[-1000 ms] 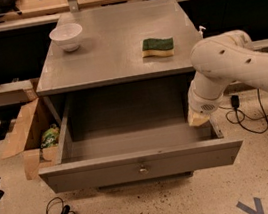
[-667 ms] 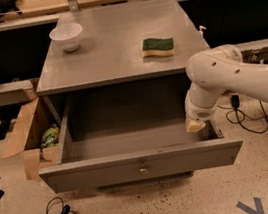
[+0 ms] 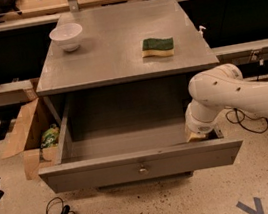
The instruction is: Open top drawer
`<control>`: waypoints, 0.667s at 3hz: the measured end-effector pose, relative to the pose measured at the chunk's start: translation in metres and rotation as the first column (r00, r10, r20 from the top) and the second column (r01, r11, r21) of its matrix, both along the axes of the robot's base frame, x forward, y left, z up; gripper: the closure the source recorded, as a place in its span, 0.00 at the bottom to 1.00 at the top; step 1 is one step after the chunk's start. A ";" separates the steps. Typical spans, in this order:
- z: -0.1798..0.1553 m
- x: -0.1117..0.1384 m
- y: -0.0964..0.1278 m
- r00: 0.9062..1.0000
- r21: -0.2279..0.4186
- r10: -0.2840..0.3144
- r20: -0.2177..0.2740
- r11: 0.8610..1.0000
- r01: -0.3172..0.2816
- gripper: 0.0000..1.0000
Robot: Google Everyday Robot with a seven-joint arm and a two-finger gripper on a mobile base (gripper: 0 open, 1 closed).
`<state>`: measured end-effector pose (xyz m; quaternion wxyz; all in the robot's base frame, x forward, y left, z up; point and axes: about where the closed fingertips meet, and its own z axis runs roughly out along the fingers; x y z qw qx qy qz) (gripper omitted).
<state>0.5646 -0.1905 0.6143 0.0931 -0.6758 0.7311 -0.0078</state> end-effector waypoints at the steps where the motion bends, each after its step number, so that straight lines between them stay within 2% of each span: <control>1: 0.005 -0.035 0.001 1.000 0.015 -0.027 0.001 1.000 0.027 1.00; 2: 0.005 -0.033 0.001 1.000 0.015 -0.027 0.001 1.000 0.027 1.00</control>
Offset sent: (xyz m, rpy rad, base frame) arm -0.1530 0.0042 0.0188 0.0124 0.0575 -0.1268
